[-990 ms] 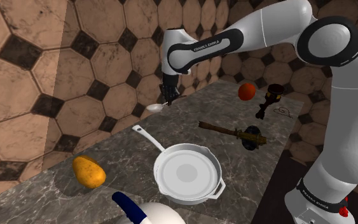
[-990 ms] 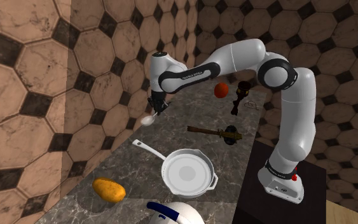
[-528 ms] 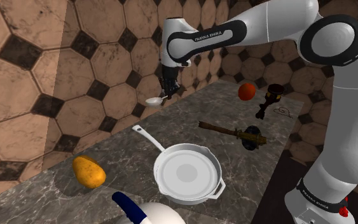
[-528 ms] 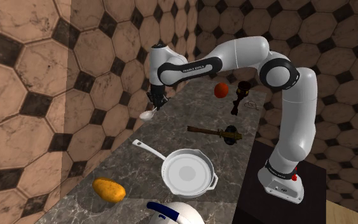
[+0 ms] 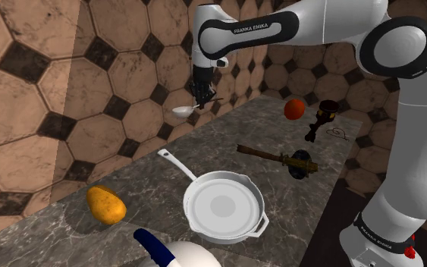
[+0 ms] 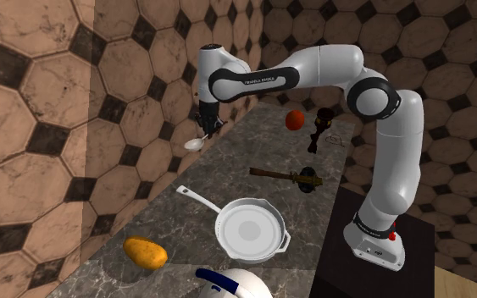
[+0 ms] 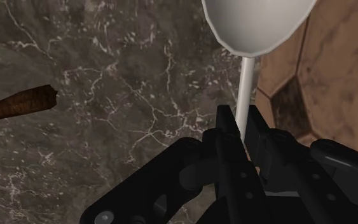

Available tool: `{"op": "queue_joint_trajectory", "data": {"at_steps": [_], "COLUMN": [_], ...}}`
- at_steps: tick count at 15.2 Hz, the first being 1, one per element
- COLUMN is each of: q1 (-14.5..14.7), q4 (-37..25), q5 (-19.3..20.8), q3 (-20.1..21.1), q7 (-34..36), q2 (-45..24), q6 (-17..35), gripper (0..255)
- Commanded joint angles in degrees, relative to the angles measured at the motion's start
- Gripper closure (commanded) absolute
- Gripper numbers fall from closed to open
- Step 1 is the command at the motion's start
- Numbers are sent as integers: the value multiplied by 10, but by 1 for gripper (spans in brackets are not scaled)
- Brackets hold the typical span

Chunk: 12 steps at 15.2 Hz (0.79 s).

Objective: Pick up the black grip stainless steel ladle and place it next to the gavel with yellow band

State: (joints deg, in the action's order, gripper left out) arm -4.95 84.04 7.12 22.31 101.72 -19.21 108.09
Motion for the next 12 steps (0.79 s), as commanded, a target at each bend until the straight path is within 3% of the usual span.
{"op": "queue_joint_trajectory", "data": {"at_steps": [1,6,12], "q1": [0,4,-55], "q4": [-15,-54,142], "q5": [-1,0,-65], "q3": [0,1,-7], "q7": [-1,-2,-65], "q2": [0,-3,150], "q6": [-15,-51,3], "gripper": [255,255,255]}}
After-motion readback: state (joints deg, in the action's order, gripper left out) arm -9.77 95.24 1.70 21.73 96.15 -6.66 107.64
